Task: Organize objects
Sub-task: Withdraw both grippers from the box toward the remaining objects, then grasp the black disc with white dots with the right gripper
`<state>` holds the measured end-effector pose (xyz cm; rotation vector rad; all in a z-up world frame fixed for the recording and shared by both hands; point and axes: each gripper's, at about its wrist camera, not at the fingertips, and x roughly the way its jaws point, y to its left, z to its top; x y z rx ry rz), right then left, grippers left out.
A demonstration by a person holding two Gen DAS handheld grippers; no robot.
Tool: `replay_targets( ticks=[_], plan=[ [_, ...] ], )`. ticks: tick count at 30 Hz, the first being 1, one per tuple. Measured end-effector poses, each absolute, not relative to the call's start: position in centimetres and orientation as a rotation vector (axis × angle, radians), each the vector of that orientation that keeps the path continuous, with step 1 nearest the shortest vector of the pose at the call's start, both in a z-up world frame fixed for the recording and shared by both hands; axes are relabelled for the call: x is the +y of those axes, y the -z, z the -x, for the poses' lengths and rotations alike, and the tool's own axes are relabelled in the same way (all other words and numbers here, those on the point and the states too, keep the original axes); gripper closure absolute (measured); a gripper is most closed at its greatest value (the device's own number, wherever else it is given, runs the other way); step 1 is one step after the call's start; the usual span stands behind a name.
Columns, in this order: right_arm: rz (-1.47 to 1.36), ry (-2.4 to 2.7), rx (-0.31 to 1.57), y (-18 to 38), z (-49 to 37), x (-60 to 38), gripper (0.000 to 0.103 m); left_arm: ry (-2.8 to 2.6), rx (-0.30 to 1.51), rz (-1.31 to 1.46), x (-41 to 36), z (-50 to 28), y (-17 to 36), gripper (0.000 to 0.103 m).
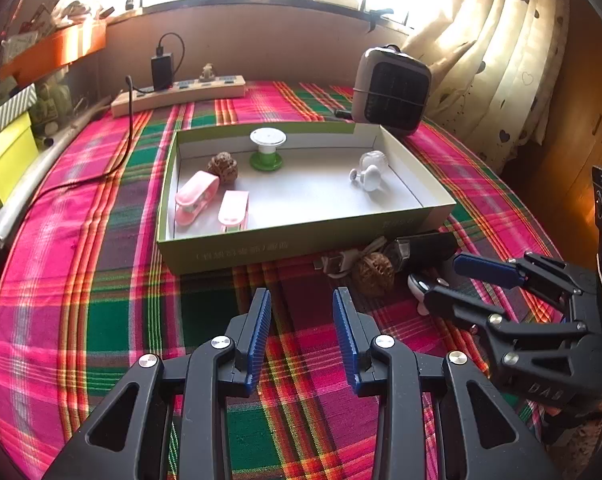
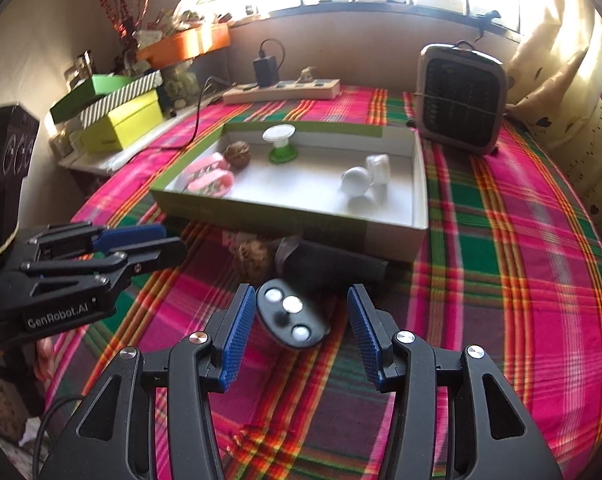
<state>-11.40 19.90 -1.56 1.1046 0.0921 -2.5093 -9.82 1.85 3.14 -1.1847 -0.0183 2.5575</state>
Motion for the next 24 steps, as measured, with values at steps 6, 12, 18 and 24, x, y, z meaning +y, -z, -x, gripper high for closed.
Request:
replay_targets(
  ticks=[6,12,18,24],
  plan=[
    [-1.126,2.479,0.134,2.2,11.6,19.1,0.054,-2.546,-0.020,1.194,1.9,9.9,-2.9,0.073],
    [-1.166,2.469,0.174,2.8,12.1,18.6,0.054,-2.530,-0.037,1.202,1.8,10.2,-2.8,0.073],
    [-1.178,2.473,0.232,3.0,12.2,18.2,0.054,-2.502,-0.047,1.204,2.1,10.3,-2.8,0.073],
    [-1.175,2.484,0.216,2.9,12.1,18.6,0.055,-2.464,-0.055,1.206,2.7,10.4,-2.8,0.072]
  ],
)
